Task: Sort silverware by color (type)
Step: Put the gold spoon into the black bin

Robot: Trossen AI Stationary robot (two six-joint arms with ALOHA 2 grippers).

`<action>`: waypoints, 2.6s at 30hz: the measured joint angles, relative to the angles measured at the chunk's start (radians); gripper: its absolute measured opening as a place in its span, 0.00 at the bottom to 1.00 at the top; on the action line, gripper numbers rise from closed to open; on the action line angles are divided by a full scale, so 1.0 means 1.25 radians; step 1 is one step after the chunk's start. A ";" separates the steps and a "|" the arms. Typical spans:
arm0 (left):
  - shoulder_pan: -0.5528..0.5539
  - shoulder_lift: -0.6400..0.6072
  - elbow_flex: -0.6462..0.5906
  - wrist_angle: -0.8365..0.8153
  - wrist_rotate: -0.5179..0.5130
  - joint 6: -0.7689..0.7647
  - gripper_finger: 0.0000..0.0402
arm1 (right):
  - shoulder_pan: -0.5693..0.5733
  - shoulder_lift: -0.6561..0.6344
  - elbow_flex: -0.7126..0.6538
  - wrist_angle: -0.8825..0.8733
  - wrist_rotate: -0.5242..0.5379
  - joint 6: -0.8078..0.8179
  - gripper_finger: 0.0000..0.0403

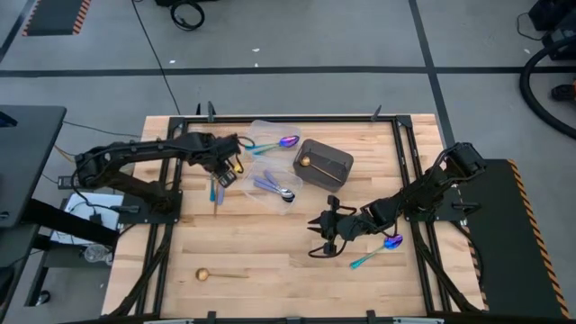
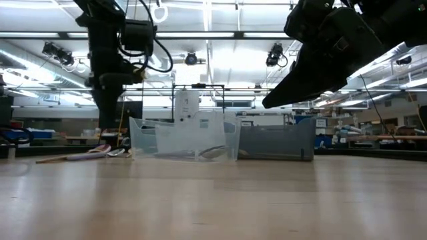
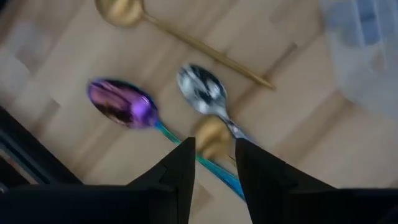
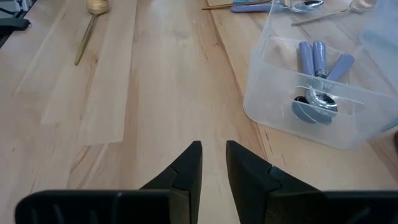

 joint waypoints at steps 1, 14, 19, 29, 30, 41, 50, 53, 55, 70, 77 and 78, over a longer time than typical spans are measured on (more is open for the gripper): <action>-0.016 0.000 0.000 -0.008 0.001 -0.017 0.31 | 0.000 0.000 0.000 0.000 0.000 0.000 0.21; -0.158 0.000 -0.033 -0.012 0.002 -0.140 0.31 | 0.000 0.000 0.000 0.012 -0.003 -0.024 0.21; -0.176 0.001 -0.133 0.063 0.006 -0.175 0.31 | -0.002 0.000 0.000 0.032 -0.005 -0.052 0.21; -0.185 -0.009 -0.227 0.197 0.005 -0.203 0.23 | -0.038 0.000 0.000 0.056 -0.047 -0.086 0.21; -0.182 -0.009 -0.232 0.203 0.003 -0.203 0.22 | -0.041 0.000 0.000 0.058 -0.056 -0.086 0.21; -0.142 -0.009 -0.248 0.215 -0.002 -0.209 0.20 | -0.049 0.000 0.000 0.063 -0.066 -0.106 0.21; -0.121 -0.013 -0.248 0.220 -0.012 -0.199 0.20 | -0.051 0.000 0.000 0.069 -0.066 -0.110 0.21; -0.105 -0.013 -0.248 0.241 -0.012 -0.181 0.20 | -0.051 0.000 0.000 0.069 -0.066 -0.110 0.21; -0.095 -0.014 -0.248 0.235 -0.011 -0.177 0.20 | -0.051 0.000 0.000 0.069 -0.066 -0.108 0.21; -0.090 -0.013 -0.226 0.159 0.084 -0.210 0.28 | -0.050 0.000 0.000 0.077 -0.081 -0.107 0.21; -0.128 -0.013 -0.191 0.072 0.071 -0.240 0.42 | -0.050 0.000 0.000 0.081 -0.081 -0.107 0.21; -0.132 -0.013 -0.194 0.075 0.070 -0.245 0.43 | -0.050 0.000 0.000 0.081 -0.081 -0.107 0.21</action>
